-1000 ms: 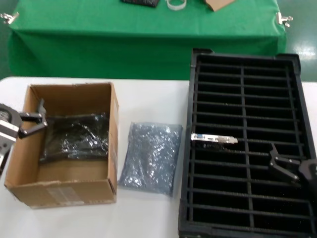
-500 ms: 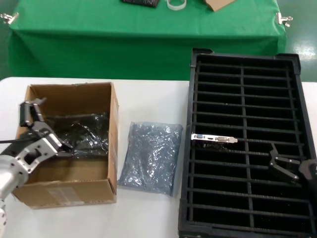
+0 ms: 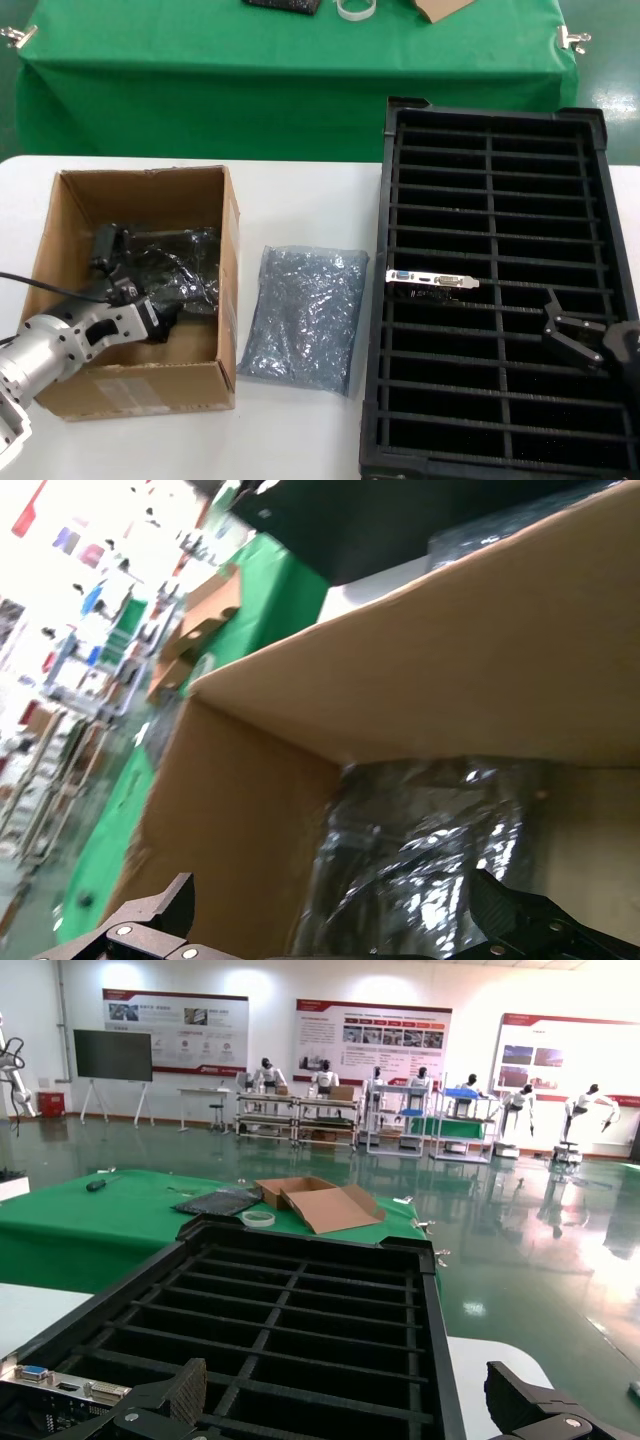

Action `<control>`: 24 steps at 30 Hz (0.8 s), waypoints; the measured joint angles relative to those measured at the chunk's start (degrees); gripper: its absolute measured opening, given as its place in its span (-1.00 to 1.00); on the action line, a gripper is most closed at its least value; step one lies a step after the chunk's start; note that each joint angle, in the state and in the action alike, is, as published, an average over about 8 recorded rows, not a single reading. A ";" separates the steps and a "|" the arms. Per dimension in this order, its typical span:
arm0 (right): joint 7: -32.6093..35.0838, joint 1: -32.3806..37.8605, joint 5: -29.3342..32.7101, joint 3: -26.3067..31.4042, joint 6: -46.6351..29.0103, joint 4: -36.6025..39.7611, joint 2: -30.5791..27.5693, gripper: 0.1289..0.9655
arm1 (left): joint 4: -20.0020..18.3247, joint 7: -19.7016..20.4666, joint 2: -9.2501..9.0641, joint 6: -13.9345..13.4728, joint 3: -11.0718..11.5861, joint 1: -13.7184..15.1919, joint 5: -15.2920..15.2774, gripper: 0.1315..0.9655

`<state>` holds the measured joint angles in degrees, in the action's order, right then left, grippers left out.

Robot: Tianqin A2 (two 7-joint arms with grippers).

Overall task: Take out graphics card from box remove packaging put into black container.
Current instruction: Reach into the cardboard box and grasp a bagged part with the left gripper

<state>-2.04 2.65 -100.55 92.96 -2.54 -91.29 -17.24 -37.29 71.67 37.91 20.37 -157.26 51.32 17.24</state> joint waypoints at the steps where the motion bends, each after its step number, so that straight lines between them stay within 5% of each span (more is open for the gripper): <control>1: 0.00 0.00 0.00 0.00 0.00 0.00 0.00 1.00 | 0.89 2.01 -0.34 0.63 -0.11 0.29 -2.62 1.00; 9: -0.01 0.00 0.00 0.00 0.00 0.00 0.00 1.00 | 10.09 16.94 -3.91 7.33 -0.44 3.10 -23.67 1.00; 13: -0.01 0.00 0.00 0.00 0.00 0.00 0.00 1.00 | 16.15 21.31 -6.57 10.70 -0.46 4.71 -31.22 1.00; 18: -0.01 0.00 0.00 0.00 0.00 0.00 0.00 1.00 | 24.15 21.61 -10.08 13.83 -0.46 6.48 -35.72 1.00; 24: -0.01 0.00 0.01 0.00 0.00 0.00 0.00 1.00 | 31.30 17.88 -13.05 15.18 -0.46 8.10 -35.29 1.00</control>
<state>-2.05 2.65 -100.54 92.96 -2.54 -91.29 -17.24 -6.00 89.55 24.86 35.55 -157.71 59.43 -18.06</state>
